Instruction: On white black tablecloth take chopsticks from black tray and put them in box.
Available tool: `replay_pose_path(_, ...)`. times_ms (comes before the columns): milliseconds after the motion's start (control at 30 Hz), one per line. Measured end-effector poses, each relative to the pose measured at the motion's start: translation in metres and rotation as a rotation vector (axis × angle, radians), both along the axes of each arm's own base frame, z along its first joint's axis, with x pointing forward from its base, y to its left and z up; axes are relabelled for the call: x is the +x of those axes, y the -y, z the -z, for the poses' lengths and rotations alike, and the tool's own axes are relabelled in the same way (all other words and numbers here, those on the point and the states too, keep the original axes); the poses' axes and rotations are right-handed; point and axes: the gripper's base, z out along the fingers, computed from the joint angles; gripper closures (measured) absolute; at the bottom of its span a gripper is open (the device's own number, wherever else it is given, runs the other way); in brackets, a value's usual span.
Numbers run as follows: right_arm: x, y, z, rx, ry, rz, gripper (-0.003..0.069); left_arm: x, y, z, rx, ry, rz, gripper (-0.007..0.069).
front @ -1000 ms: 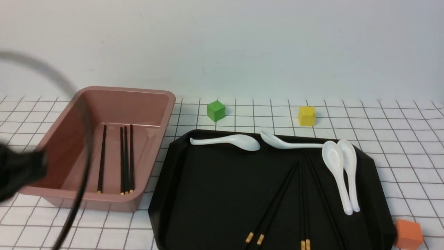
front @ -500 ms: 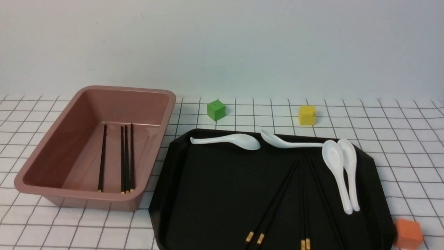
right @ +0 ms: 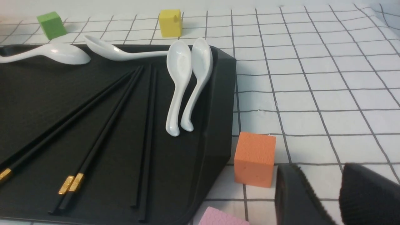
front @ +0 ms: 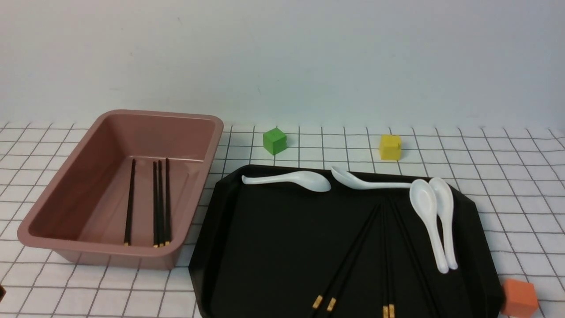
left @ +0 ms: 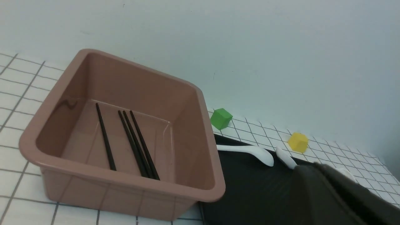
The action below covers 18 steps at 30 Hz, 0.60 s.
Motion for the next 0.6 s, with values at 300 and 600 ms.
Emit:
replay_pose_path(300, 0.0, 0.0, 0.0, 0.0, 0.0, 0.0, 0.0419, 0.006, -0.001, 0.048, 0.038, -0.141, -0.051, 0.0636)
replay_pose_path(600, 0.0, 0.0, 0.0, 0.0, 0.0, 0.0, 0.0419, 0.009, -0.006, 0.086, 0.119, -0.265, -0.122, 0.0634)
